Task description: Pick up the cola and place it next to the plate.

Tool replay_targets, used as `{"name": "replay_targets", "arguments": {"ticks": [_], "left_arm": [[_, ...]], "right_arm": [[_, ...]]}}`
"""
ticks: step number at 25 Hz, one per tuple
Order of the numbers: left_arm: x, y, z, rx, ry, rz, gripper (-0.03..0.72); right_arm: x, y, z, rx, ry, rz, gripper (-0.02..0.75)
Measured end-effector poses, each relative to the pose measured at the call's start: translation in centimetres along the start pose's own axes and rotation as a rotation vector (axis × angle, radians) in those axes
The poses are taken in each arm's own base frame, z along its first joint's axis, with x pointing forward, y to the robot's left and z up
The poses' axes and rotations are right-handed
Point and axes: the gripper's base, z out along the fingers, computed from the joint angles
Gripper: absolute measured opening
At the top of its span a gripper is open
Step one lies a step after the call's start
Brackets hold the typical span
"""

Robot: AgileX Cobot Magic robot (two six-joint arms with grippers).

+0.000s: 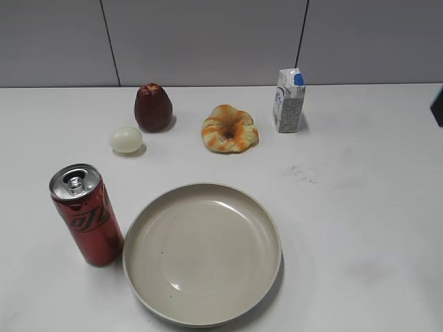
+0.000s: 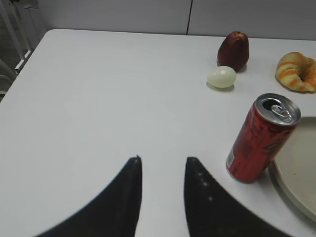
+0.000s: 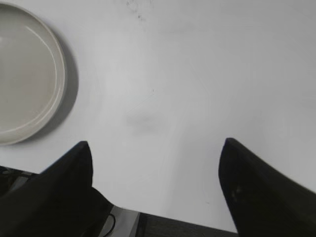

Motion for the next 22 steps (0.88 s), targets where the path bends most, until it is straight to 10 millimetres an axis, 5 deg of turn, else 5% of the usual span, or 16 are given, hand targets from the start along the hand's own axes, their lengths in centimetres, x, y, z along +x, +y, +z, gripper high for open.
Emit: {"name": "replay_targets", "arguments": {"ticks": [13, 18, 22], "left_arm": [[0.0, 0.0, 0.0, 0.000, 0.000, 0.000, 0.230], [0.0, 0.0, 0.0, 0.000, 0.000, 0.000, 0.230], [0.0, 0.0, 0.0, 0.000, 0.000, 0.000, 0.230]], "right_arm": [[14.7, -1.9, -1.5, 0.014, -0.172, 0.012, 0.594], [18.1, -2.3, -0.2, 0.009, -0.245, -0.058, 0.594], [18.8, -2.1, 0.0, -0.029, -0.332, -0.064, 0.594]]}}
